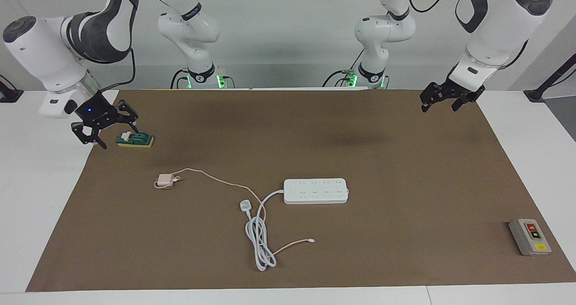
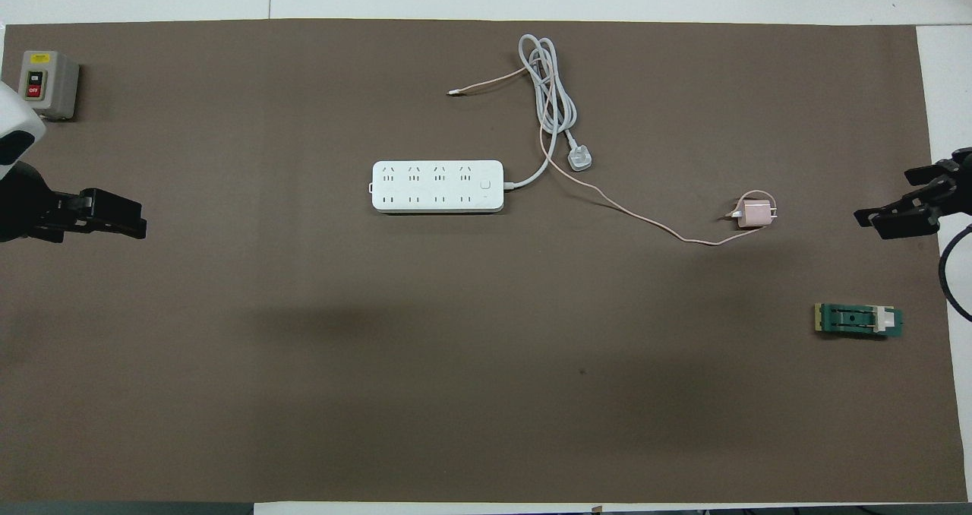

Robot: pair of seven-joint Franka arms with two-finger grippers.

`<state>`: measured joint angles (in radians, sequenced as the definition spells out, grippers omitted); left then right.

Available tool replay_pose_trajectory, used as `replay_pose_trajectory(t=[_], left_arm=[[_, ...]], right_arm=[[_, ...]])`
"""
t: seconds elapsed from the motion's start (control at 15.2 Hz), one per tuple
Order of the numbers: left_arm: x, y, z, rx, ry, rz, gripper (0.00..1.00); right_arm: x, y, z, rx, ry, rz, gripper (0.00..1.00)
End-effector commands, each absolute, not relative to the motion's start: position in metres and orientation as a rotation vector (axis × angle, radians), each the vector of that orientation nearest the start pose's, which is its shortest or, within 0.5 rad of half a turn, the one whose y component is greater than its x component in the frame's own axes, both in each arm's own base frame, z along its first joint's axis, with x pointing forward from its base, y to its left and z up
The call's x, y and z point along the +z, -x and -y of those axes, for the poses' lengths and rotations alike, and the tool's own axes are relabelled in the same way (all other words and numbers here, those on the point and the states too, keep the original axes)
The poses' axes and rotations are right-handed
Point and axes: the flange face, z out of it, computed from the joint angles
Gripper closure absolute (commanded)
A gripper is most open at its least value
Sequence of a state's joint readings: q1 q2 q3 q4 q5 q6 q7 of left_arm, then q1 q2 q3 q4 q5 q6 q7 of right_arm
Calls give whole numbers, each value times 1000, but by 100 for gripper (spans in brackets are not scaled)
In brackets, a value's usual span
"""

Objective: Plug charger into power strip
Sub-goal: 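Reach the open right gripper toward the pink charger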

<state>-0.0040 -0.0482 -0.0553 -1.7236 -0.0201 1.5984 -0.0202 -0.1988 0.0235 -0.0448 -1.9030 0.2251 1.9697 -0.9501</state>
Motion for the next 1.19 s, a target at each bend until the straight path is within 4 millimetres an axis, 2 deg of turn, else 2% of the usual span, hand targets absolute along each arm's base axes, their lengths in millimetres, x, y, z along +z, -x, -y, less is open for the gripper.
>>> replay_pose_trajectory(t=[0.0, 0.4, 0.79, 0.99, 1.12], left_arm=[[583, -530, 32, 110, 3149, -46, 0], [583, -529, 31, 112, 3149, -44, 0], [583, -529, 32, 112, 3149, -46, 0], [583, -530, 32, 110, 3149, -46, 0], [583, -530, 32, 110, 3149, -48, 0]], right_arm=[[462, -562, 137, -320, 2693, 1076, 0], [404, -560, 139, -502, 2527, 1315, 0], [348, -562, 137, -680, 2352, 1363, 0], [332, -560, 147, -692, 2324, 1372, 0], [310, -559, 151, -762, 2258, 1389, 0]])
